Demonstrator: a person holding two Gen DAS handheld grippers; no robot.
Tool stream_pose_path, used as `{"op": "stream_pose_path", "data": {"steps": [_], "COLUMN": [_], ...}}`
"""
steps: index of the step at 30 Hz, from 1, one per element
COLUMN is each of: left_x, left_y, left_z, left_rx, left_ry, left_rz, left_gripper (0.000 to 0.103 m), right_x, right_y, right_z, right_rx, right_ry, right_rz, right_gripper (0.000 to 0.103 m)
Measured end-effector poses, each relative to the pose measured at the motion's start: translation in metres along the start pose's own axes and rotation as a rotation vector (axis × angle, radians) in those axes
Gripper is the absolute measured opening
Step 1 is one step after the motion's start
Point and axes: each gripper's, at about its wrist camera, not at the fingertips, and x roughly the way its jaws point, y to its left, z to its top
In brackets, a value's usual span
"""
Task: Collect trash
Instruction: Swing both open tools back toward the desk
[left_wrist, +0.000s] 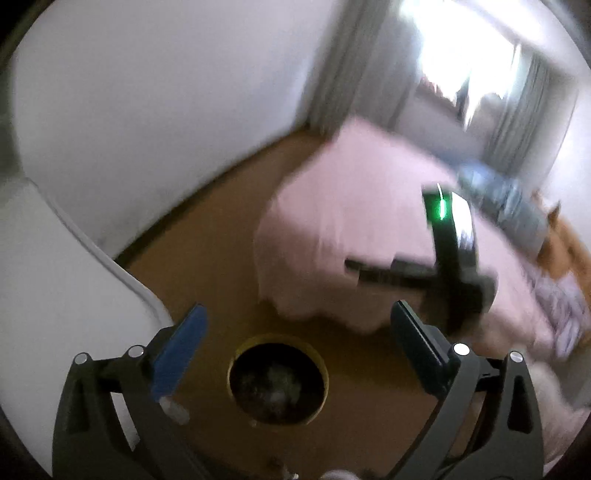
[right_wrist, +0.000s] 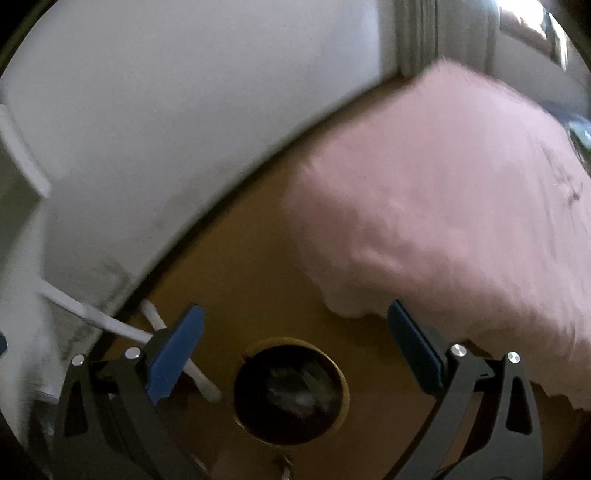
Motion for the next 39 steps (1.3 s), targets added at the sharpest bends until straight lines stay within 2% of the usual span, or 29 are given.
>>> {"op": "stream_pose_path", "data": {"steps": [3,5,6,8,9,10,11,12,14,16,18,21,23,27,29,34,37,39], "left_x": [-0.057,-0.100,-0.121,-0.154,-0.169,-0.182,-0.190,-0.203,-0.231,-0.266,-0.298,-0.332,-0.338,-0.339,-0.333,-0.310,-0.297,-0.291], "left_y": [0.010,0.018,0.027,0.048,0.065,0.085,0.102,0.129,0.175,0.229,0.274,0.332,0.357,0.386,0.397,0.418,0.424,0.433], "left_z": [0.011,0.010,0.007,-0.001,-0.008,-0.016,-0.023,-0.035,-0.060,-0.092,-0.120,-0.154,-0.161,-0.162,-0.158,-0.133,-0.127,-0.122], "left_rx": [-0.034,-0.017,-0.009,-0.016,-0.029,-0.049,-0.073,-0.127,-0.228,-0.337,-0.428,-0.523,-0.534,-0.517,-0.521,-0.494,-0.478,-0.474], "left_ry": [-0.136,-0.232,-0.277,-0.329,-0.334,-0.326,-0.313,-0.289,-0.258,-0.207,-0.170,-0.115,-0.074,-0.014,-0.003,0.022,0.035,0.040], "left_rz": [-0.025,0.000,0.041,0.182,0.290,0.404,0.484,0.603,0.776,0.917,0.991,1.035,1.057,1.015,0.992,0.967,0.962,0.956], "left_gripper": [0.096,0.096,0.096,0.096,0.096,0.096,0.096,0.096,0.096,0.096,0.096,0.096,0.096,0.096,0.096,0.096,0.096,0.091], "right_x": [-0.056,-0.087,-0.101,-0.116,-0.119,-0.119,-0.114,-0.110,-0.098,-0.090,-0.082,-0.071,-0.065,-0.055,-0.046,-0.025,-0.016,-0.009], "right_y": [0.039,0.066,0.081,0.108,0.128,0.148,0.173,0.192,0.238,0.278,0.320,0.377,0.407,0.463,0.489,0.527,0.535,0.537], "right_z": [0.002,0.002,0.000,0.000,-0.002,-0.004,-0.006,-0.008,-0.016,-0.025,-0.040,-0.063,-0.076,-0.103,-0.105,-0.110,-0.104,-0.101], "right_rx": [-0.068,-0.123,-0.151,-0.198,-0.228,-0.260,-0.307,-0.343,-0.411,-0.465,-0.543,-0.658,-0.708,-0.806,-0.835,-0.823,-0.797,-0.782], "right_ry": [-0.179,-0.295,-0.353,-0.436,-0.450,-0.445,-0.420,-0.391,-0.316,-0.266,-0.216,-0.159,-0.118,-0.050,-0.026,0.028,0.048,0.056], "right_rz": [-0.004,-0.006,0.018,0.066,0.077,0.092,0.122,0.152,0.233,0.297,0.341,0.371,0.410,0.432,0.425,0.416,0.407,0.394], "right_gripper": [0.096,0.096,0.096,0.096,0.096,0.096,0.096,0.096,0.096,0.096,0.096,0.096,0.096,0.096,0.096,0.096,0.096,0.096]}}
